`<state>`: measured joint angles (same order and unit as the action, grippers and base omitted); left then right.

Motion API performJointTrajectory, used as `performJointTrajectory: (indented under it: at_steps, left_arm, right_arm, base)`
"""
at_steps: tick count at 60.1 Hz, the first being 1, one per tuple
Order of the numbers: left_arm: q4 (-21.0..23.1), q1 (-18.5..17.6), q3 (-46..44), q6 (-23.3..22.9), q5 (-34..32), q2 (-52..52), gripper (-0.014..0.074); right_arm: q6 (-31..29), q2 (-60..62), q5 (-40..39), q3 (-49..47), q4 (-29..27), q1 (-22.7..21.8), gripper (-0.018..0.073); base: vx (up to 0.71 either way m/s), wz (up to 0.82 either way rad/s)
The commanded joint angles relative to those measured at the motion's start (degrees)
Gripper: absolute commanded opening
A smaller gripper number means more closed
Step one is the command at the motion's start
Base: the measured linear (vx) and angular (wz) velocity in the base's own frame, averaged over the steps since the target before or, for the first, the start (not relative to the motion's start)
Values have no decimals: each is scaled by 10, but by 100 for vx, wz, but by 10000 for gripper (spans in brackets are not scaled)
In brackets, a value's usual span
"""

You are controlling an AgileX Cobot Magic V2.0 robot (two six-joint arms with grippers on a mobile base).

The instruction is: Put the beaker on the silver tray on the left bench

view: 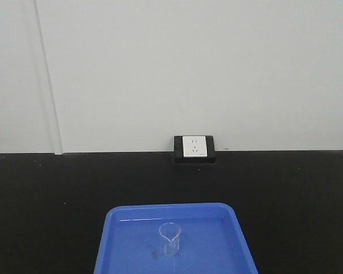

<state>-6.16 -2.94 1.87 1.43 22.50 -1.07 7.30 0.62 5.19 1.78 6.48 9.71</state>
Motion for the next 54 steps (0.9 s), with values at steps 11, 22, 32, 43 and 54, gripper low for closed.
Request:
performJointTrajectory:
  at_steps: [11,22,32,43,54]
  left_arm:
    - [0,-4,11,-1,-47,-4,1]
    - [0,-4,11,-1,-47,-4,1]
    - [0,-4,11,-1,-47,-4,1]
    - [0,-4,11,-1,-47,-4,1]
    - [0,-4,11,-1,-47,-4,1]
  right_arm:
    - [-4,7,-47,3,5,-1,-11]
    - [-4,7,-57,3,5,-1,-11]
    - [-11,7,-110,3,19,-1,-11]
    - [-11,-7,-182,-41,7,-1,-11]
    - [-76,-129,-182,-149,4,-1,-11]
  base:
    - [0,0]
    - [0,0]
    - [0,0]
    - [0,0]
    - [0,0]
